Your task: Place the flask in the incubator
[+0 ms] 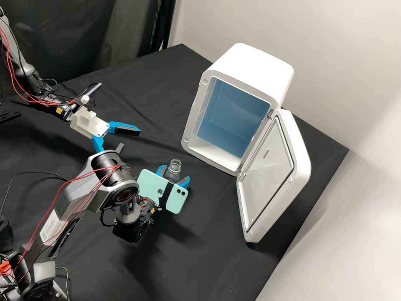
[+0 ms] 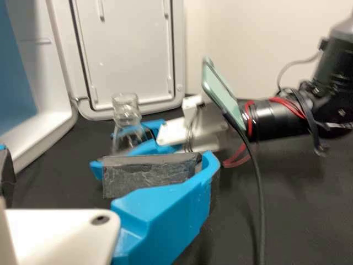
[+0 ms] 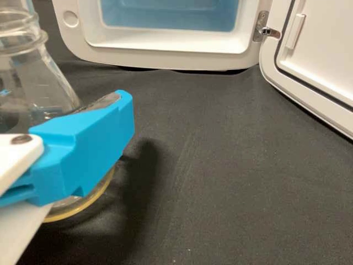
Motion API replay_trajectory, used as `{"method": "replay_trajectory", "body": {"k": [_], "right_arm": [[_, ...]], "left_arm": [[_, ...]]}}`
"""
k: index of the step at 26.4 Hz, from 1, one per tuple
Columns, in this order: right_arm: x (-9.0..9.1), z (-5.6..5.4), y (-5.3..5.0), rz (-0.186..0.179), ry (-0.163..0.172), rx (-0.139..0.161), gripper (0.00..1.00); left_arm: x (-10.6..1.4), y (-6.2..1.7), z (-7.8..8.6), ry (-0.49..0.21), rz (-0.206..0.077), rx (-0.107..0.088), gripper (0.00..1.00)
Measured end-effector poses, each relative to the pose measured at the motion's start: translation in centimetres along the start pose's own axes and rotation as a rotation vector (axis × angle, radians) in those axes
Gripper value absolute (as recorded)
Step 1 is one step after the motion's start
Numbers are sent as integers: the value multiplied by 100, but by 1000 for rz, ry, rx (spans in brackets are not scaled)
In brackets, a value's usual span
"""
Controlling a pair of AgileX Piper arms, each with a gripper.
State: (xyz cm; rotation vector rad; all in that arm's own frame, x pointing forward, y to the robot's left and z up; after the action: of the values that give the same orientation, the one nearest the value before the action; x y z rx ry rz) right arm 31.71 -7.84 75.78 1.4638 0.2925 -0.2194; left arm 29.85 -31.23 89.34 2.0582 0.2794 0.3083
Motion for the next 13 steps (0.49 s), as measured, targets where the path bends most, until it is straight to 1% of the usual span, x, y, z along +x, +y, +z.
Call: {"method": "replay_trajectory", "body": {"k": [3,6,8,10,11,13], "right_arm": [[0,0,0,0,0,0,0],[0,0,0,0,0,0,0],[0,0,0,0,0,0,0],[0,0,0,0,0,0,0],[0,0,0,0,0,0,0],[0,0,0,0,0,0,0]], "left_arm": [[71,38,-35,7,10,3,100],[146,39,-95,24,0,3,100],[172,21,-130,35,-12,2,100],[190,5,-162,42,-15,-1,100],[200,-18,-193,50,-23,3,100],[215,-34,-243,65,-25,1,100]]}}
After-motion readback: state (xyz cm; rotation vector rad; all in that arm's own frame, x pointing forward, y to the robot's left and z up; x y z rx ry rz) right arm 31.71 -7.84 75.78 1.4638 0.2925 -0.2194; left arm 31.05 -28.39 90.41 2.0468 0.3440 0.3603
